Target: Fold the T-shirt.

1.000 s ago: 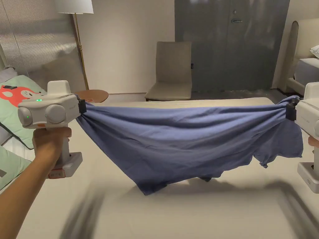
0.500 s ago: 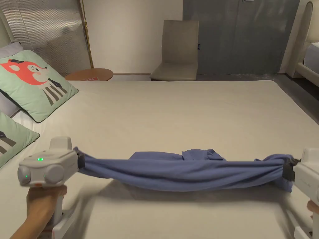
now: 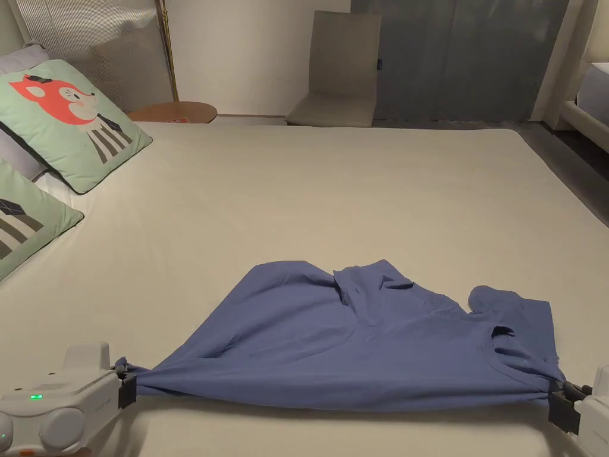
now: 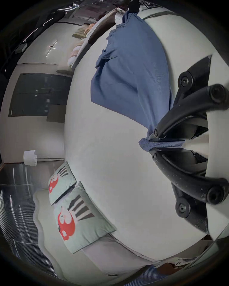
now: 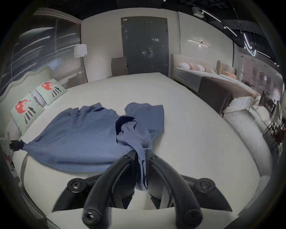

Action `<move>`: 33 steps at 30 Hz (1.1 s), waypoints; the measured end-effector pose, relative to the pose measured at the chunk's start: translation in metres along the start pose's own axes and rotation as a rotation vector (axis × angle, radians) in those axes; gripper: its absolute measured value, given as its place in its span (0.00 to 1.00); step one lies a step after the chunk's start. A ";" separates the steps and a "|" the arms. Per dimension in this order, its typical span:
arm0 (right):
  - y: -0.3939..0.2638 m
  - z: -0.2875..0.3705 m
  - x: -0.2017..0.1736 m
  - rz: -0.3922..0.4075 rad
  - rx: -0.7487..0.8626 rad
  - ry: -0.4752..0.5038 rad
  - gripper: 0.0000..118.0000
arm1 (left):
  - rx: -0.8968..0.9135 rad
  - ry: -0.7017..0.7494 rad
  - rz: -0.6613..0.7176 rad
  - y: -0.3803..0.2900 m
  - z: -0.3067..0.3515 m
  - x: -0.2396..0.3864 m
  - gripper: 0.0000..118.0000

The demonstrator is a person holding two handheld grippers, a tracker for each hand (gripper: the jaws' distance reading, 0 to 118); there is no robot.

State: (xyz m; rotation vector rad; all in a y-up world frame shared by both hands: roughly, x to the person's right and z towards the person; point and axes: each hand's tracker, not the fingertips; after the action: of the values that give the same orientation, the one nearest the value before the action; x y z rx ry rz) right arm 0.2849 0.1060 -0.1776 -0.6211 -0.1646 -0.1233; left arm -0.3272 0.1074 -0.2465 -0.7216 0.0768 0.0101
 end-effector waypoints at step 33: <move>0.099 0.118 -0.092 0.037 0.457 0.047 0.96 | 0.469 -0.145 0.111 0.085 0.111 0.066 0.92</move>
State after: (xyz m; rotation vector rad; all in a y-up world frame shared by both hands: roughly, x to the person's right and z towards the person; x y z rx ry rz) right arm 0.1968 0.2612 -0.1569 -0.1659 -0.1295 -0.0616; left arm -0.2570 0.2437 -0.2241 -0.2459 -0.0201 0.1461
